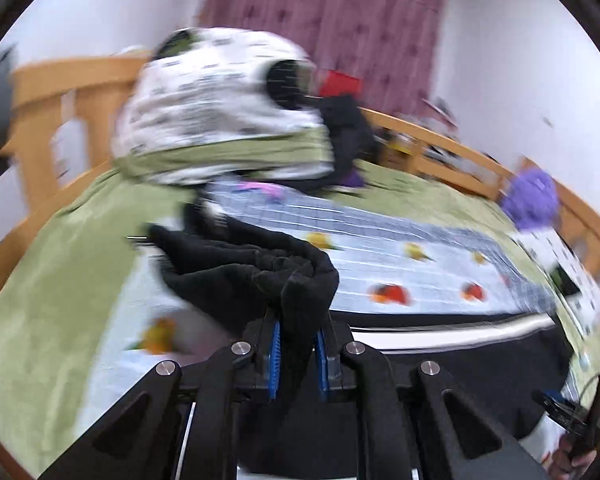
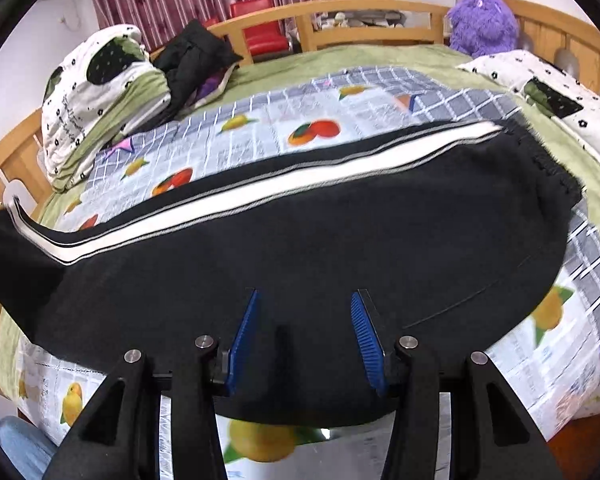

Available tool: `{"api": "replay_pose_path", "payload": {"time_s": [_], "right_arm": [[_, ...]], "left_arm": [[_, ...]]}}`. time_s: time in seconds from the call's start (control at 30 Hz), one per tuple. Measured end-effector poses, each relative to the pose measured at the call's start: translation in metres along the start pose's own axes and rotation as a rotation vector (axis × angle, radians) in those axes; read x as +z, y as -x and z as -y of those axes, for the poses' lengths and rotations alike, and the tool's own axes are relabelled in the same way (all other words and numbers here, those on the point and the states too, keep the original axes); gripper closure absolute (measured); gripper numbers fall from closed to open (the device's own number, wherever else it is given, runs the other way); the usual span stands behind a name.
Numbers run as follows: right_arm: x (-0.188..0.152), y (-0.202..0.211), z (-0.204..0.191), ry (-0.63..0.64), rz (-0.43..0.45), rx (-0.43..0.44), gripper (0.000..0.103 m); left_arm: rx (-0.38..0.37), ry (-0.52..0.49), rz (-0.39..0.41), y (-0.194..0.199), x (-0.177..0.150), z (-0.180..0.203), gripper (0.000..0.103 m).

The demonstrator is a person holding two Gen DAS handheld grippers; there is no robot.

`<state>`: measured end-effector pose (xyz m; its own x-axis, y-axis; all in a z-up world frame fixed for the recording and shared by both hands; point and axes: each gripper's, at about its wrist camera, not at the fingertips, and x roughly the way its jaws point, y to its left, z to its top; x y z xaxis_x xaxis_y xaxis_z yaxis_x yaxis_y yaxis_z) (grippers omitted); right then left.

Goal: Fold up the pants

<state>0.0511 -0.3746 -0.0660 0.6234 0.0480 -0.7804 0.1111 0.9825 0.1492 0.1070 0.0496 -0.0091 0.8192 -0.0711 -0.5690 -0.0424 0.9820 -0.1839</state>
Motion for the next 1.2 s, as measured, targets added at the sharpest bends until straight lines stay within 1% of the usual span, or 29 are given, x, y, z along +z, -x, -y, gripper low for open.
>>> {"api": "replay_pose_path", "payload": {"time_s": [0.03,0.13,0.2,0.23,0.3,0.33,0.37,0.4,0.43,0.47,0.5,0.53,0.57,0.63,0.7,0.73,0.77,0.83,0.93,1.0,1.07,1.13,1.17,1.2], "right_arm": [[0.001,0.004,0.006,-0.002,0.009,-0.012,0.055],[-0.002,0.018,0.031,-0.032,0.029,-0.02,0.055],[-0.005,0.028,0.047,-0.059,0.048,-0.031,0.055],[-0.007,0.031,0.054,-0.07,0.051,-0.036,0.055],[-0.012,0.038,0.072,-0.098,0.049,-0.04,0.055],[-0.013,0.039,0.078,-0.111,0.049,-0.041,0.055],[-0.015,0.041,0.086,-0.132,0.048,-0.038,0.055],[-0.017,0.041,0.091,-0.15,0.042,-0.028,0.055],[-0.018,0.04,0.095,-0.162,0.026,-0.005,0.055],[-0.017,0.038,0.095,-0.164,0.017,0.007,0.055],[-0.017,0.037,0.093,-0.162,0.011,0.016,0.055],[-0.016,0.035,0.09,-0.155,0.01,0.02,0.055],[-0.016,0.033,0.083,-0.14,0.008,0.028,0.055],[-0.012,0.027,0.066,-0.106,0.003,0.051,0.055],[-0.008,0.021,0.046,-0.073,-0.002,0.09,0.055],[-0.007,0.018,0.034,-0.058,-0.006,0.116,0.055],[-0.004,0.013,0.018,-0.037,-0.01,0.154,0.055],[-0.001,0.007,-0.006,-0.003,-0.011,0.197,0.055],[0.002,-0.006,-0.045,0.059,-0.007,0.232,0.055],[0.001,-0.017,-0.069,0.104,-0.005,0.23,0.055],[-0.005,-0.035,-0.09,0.151,-0.042,0.175,0.055],[-0.012,-0.056,-0.1,0.168,-0.107,0.129,0.081],[-0.016,-0.062,-0.103,0.179,-0.124,0.094,0.082],[-0.017,-0.058,-0.103,0.184,-0.1,0.099,0.085]], "left_arm": [[-0.025,-0.045,-0.014,-0.007,-0.004,0.035,0.09],[-0.108,-0.147,-0.077,-0.034,-0.028,0.116,0.09],[-0.17,-0.168,-0.133,-0.05,-0.049,0.152,0.09],[-0.215,-0.173,-0.175,-0.061,-0.065,0.171,0.09],[-0.27,-0.178,-0.25,-0.076,-0.094,0.193,0.09],[-0.285,-0.181,-0.286,-0.082,-0.108,0.2,0.09],[-0.295,-0.186,-0.326,-0.088,-0.12,0.205,0.09],[-0.288,-0.202,-0.374,-0.093,-0.133,0.208,0.089],[-0.276,-0.22,-0.41,-0.096,-0.142,0.209,0.086],[-0.265,-0.234,-0.428,-0.096,-0.145,0.208,0.082],[-0.263,-0.242,-0.434,-0.092,-0.145,0.205,0.082],[-0.264,-0.242,-0.434,-0.084,-0.143,0.2,0.076],[-0.262,-0.236,-0.431,-0.078,-0.139,0.193,0.065],[-0.251,-0.199,-0.407,-0.063,-0.126,0.17,0.05],[-0.213,-0.173,-0.363,-0.05,-0.114,0.146,0.046],[-0.176,-0.168,-0.337,-0.044,-0.109,0.132,0.043],[-0.134,-0.16,-0.305,-0.039,-0.104,0.117,0.041],[-0.053,-0.121,-0.242,-0.03,-0.097,0.088,0.041],[0.024,-0.061,-0.205,-0.032,-0.091,0.051,0.041],[0.069,-0.034,-0.202,-0.036,-0.09,0.033,0.041],[0.082,-0.021,-0.198,-0.038,-0.088,0.023,0.041],[0.081,-0.011,-0.196,-0.038,-0.084,0.017,0.041],[0.077,-0.011,-0.196,-0.036,-0.082,0.013,0.041],[0.072,-0.013,-0.195,-0.036,-0.081,0.011,0.041]]}}
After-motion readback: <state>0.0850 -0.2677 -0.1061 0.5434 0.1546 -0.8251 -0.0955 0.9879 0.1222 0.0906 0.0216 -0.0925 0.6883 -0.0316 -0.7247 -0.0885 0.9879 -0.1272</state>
